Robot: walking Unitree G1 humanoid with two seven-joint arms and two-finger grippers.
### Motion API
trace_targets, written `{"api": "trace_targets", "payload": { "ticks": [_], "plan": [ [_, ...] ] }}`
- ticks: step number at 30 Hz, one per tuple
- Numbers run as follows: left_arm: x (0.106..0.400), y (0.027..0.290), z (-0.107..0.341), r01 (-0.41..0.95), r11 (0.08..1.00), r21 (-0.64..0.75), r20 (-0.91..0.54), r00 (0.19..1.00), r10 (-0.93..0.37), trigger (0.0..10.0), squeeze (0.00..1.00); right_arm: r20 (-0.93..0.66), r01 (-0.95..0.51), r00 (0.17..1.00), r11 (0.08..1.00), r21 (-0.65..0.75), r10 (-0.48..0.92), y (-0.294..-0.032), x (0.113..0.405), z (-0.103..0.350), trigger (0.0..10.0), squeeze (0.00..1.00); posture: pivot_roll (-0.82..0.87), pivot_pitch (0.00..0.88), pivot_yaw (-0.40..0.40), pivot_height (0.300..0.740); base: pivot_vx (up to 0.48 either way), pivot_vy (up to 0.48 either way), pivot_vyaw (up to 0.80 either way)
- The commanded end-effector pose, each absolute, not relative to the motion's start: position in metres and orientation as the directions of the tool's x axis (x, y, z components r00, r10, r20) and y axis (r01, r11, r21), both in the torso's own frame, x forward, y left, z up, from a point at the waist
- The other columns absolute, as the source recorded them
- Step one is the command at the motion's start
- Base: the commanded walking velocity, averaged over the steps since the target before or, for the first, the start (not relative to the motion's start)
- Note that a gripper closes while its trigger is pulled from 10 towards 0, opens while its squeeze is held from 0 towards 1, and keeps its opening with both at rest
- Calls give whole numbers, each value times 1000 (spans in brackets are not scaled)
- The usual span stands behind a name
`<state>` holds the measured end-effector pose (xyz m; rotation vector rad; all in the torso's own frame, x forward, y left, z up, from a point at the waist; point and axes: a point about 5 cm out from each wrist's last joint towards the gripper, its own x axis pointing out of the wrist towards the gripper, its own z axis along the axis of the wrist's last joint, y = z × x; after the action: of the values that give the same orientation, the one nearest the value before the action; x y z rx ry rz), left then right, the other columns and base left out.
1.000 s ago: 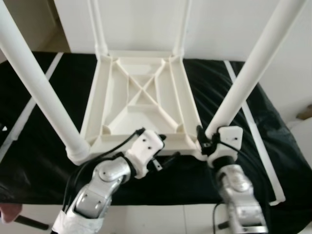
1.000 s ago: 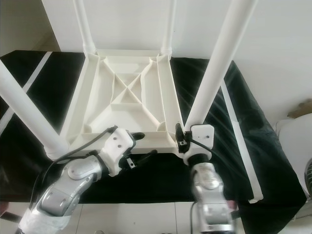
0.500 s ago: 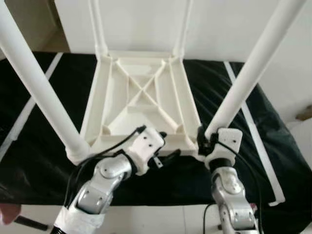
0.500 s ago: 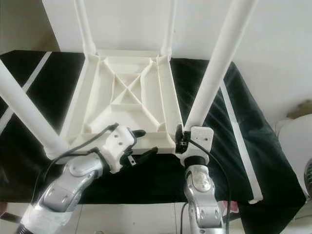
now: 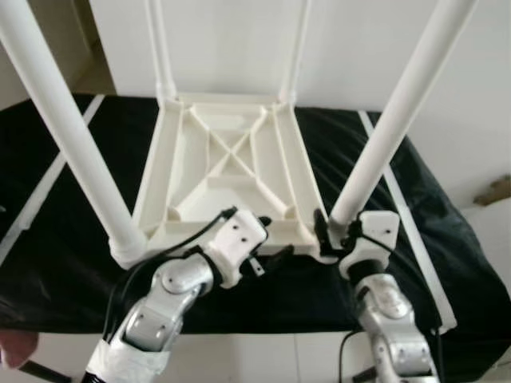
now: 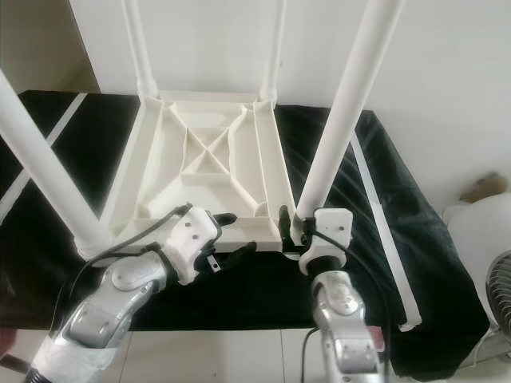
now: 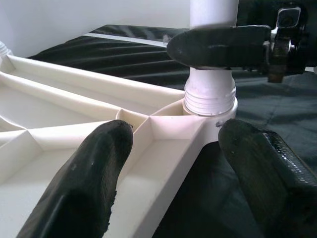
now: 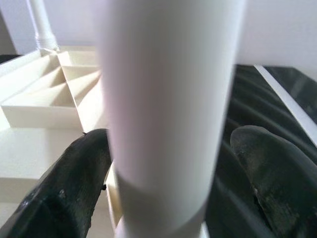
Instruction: Building children table
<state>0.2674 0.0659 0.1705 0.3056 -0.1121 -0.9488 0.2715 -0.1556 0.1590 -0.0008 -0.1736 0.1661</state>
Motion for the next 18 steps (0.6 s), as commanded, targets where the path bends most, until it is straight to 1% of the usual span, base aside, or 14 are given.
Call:
{"api": "trace_targets", "payload": {
  "ticks": [1, 2, 3, 6, 8, 16, 18],
  "plan": [
    [269, 67, 168, 770, 554, 317, -46, 596, -802, 10000, 0, 149, -245, 958, 969, -17, 245, -158, 275, 155, 10000, 1000, -93, 28, -69, 740, 0, 0, 0],
    [269, 67, 168, 769, 554, 318, -45, 596, -802, 10000, 0, 146, -270, 952, 963, -24, 271, -159, 276, 155, 10000, 0, -93, 28, -69, 740, 0, 0, 0],
    [269, 67, 168, 769, 554, 318, -45, 596, -802, 10000, 0, 146, -270, 952, 963, -24, 271, -159, 276, 155, 10000, 0, -93, 28, -69, 740, 0, 0, 0],
    [270, 67, 168, 766, 562, 312, -46, 603, -796, 10000, 0, 130, -337, 929, 936, -97, 348, -165, 287, 156, 10000, 0, -79, 16, -69, 740, 0, 0, 0],
    [271, 68, 168, 764, 564, 312, -49, 606, -794, 10000, 0, 121, -361, 919, 925, -116, 374, -166, 291, 155, 10000, 0, -78, 15, -67, 740, 0, 0, 0],
    [271, 70, 166, 764, 569, 305, -67, 613, -787, 10000, 0, 77, -446, 885, 883, -146, 459, -167, 302, 149, 10000, 0, -59, 2, -57, 740, 0, 0, 0],
    [271, 70, 166, 764, 569, 305, -67, 613, -787, 10000, 0, 77, -446, 885, 883, -146, 459, -167, 302, 149, 10000, 0, -59, 2, -57, 740, 0, 0, 0]
  ]
}}
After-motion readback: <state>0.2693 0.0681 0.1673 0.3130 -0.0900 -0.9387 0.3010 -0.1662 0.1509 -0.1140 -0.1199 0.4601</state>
